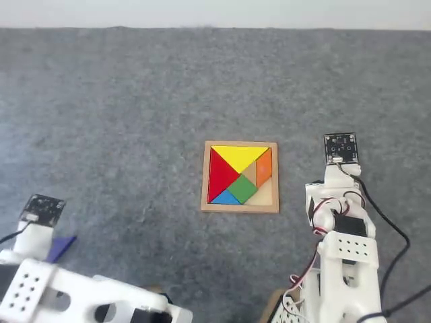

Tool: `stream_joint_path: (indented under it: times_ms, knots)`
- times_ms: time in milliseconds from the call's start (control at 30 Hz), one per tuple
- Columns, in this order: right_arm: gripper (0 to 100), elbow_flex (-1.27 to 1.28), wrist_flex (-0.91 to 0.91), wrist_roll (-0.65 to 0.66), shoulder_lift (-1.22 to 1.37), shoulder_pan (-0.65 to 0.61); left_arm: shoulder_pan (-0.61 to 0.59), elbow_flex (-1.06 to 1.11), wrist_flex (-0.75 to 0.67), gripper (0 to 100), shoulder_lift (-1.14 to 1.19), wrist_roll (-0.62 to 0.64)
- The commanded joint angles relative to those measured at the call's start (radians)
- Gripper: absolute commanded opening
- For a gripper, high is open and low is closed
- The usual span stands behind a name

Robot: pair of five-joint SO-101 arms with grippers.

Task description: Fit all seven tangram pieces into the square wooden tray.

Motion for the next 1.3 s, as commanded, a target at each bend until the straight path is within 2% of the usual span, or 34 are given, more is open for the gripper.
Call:
stream_joint_path:
  times_ms: [0, 233, 400, 733, 1267]
  knots:
    - [0.7, -0.061, -0.015, 0.009, 0.012, -0.007, 0.018, 0.079, -0.296, 28, 0.018, -0.015]
    - [0.7, -0.061, -0.016, 0.009, 0.012, -0.007, 0.172, 0.084, -0.422, 28, 0.175, -0.063]
    - [0.7, -0.06, -0.018, 0.009, 0.012, -0.007, 0.238, 0.084, -0.489, 28, 0.272, -0.08]
    - [0.7, -0.06, -0.016, 0.009, 0.012, -0.007, 0.249, 0.073, -0.597, 28, 0.459, -0.077]
    - [0.7, -0.06, -0.019, 0.009, 0.012, -0.005, 0.264, -0.157, -0.595, 25, 0.947, -0.091]
